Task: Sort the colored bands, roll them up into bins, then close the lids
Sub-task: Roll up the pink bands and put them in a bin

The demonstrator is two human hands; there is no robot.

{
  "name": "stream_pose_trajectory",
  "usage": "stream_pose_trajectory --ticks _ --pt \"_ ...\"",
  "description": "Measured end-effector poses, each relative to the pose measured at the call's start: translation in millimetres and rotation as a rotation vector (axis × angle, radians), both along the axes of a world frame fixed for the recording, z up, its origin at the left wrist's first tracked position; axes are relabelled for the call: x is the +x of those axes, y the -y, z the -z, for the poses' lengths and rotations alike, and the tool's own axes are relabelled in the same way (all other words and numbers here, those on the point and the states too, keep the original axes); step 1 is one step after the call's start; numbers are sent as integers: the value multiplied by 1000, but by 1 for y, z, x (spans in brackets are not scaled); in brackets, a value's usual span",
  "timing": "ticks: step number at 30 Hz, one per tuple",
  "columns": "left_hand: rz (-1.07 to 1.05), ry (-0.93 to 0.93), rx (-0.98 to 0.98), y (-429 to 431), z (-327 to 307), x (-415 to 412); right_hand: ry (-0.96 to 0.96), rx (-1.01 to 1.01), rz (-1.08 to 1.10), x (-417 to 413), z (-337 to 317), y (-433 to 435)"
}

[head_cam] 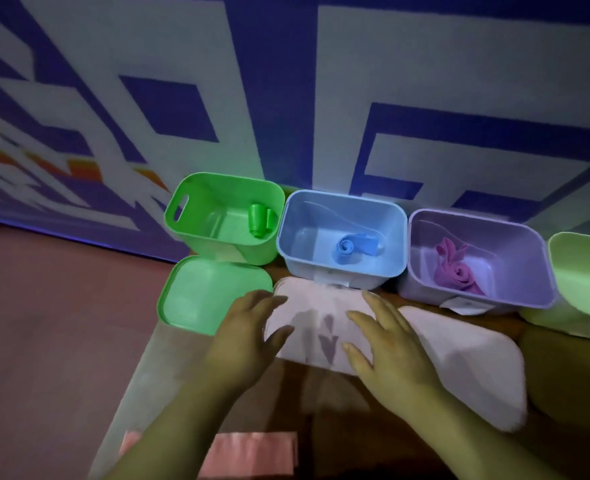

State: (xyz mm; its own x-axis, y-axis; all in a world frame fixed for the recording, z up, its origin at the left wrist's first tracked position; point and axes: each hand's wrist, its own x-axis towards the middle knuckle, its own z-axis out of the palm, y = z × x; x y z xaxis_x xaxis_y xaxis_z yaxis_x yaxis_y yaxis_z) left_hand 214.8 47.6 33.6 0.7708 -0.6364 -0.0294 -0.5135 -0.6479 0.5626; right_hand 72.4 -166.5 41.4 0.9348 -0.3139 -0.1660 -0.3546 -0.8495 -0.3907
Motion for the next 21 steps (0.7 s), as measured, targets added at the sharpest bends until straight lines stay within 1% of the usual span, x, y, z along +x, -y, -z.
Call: stream_pose_trajectory --ticks 3,5,7,11,15,21 --pt "-37 -95 40 -56 25 -42 -8 80 -128 -19 15 -39" --pt "-47 -147 91 -84 43 -68 -91 136 -199 -31 26 -61" --pt "-48 -193 132 -105 60 -90 -170 190 -218 -42 38 -80" --pt "-15 -172 181 -127 87 -117 -264 259 -189 -62 68 -108" --pt "12 -133 154 -137 102 -132 -312 271 -120 -72 89 -124" --pt "9 -60 206 -145 125 -139 -266 269 -26 -75 102 -136"
